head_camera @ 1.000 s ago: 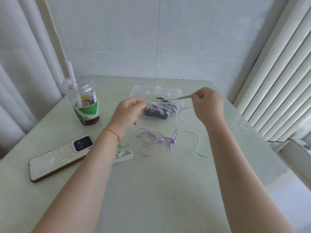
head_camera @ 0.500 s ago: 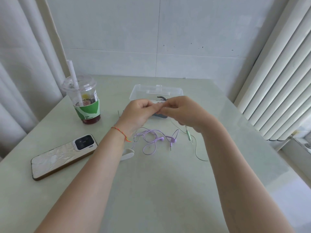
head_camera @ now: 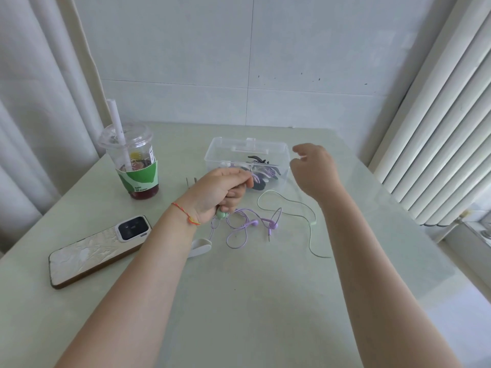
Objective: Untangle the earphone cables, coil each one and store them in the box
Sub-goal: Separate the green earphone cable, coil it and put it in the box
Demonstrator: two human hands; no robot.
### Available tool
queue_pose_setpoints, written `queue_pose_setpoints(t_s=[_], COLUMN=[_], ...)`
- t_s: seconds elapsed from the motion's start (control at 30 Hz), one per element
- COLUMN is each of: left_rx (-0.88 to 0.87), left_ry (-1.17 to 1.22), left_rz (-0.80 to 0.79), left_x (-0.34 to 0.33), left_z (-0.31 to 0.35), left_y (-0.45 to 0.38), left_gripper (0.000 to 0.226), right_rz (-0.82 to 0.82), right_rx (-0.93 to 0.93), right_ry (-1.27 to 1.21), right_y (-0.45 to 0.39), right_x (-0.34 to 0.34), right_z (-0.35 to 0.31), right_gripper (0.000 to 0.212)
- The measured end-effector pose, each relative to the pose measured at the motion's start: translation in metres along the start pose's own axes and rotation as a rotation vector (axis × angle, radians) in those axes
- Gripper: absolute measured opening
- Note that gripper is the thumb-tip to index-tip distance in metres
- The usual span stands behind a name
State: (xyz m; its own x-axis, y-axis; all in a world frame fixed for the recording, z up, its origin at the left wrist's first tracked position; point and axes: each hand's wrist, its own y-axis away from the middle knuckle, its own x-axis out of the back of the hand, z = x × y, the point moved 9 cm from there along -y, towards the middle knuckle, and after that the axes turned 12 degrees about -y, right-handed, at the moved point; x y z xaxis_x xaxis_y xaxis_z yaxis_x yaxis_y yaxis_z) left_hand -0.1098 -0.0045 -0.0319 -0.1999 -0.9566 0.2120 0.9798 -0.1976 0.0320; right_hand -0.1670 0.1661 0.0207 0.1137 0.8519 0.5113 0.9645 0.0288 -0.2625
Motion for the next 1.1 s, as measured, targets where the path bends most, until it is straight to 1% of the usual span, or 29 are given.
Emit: queue_pose_setpoints(t_s=[0.03, 0.1, 0.17, 0.23, 0.27, 0.33, 0.4, 0.57, 0.77, 0.9, 1.0, 1.1], left_rx=[-0.004, -0.009, -0.015, -0.023, -0.024, -0.021, -0.026, -0.045, -0.011, -0.019, -0.048, -0.094], left_ry=[0.003, 0.013, 0.058, 0.094, 0.103, 0.108, 0.084, 0.057, 0.263, 0.365, 0.475, 0.615], left_rz=[0.000, -0.011, -0.022, -0.034, -0.039, -0.034, -0.048, -0.143, -0.224, -0.284, -0.253, -0.183], left_x=[-0.001, -0.005, -0.009, -0.012, -0.012, -0.011, -0.011, -0.023, -0.037, -0.045, -0.042, -0.031], left_z=[0.000, 0.001, 0.003, 0.004, 0.004, 0.002, 0.002, 0.002, 0.008, 0.013, 0.022, 0.030], left_y=[-0.001, -0.002, -0.002, -0.002, -0.003, -0.004, -0.003, 0.000, 0.006, 0.009, 0.009, 0.008], left_gripper=[0.029, 0.029, 0.027, 0.027, 0.027, 0.026, 0.025, 0.022, 0.022, 0.021, 0.021, 0.023], right_rz=[-0.030, -0.148, -0.326, -0.451, -0.472, -0.464, -0.439, -0.327, -0.259, -0.237, -0.272, -0.388], right_rx=[0.061, 0.161, 0.130, 0.074, 0.056, 0.047, 0.060, 0.074, 0.048, 0.066, 0.041, -0.005], right_ry=[0.005, -0.124, -0.244, -0.236, -0.202, -0.098, -0.040, -0.196, -0.295, -0.357, -0.381, -0.320], right_y=[0.003, 0.014, 0.026, 0.035, 0.036, 0.034, 0.031, 0.021, 0.014, 0.013, 0.017, 0.026], right_x=[-0.005, -0.020, -0.039, -0.054, -0.055, -0.052, -0.043, -0.025, -0.023, -0.024, -0.030, -0.044], right_z=[-0.009, -0.031, -0.040, -0.041, -0.038, -0.034, -0.031, -0.030, -0.021, -0.020, -0.018, -0.015], right_gripper=[0.042, 0.042, 0.040, 0.035, 0.030, 0.018, 0.011, 0.008, 0.007, 0.012, 0.015, 0.021])
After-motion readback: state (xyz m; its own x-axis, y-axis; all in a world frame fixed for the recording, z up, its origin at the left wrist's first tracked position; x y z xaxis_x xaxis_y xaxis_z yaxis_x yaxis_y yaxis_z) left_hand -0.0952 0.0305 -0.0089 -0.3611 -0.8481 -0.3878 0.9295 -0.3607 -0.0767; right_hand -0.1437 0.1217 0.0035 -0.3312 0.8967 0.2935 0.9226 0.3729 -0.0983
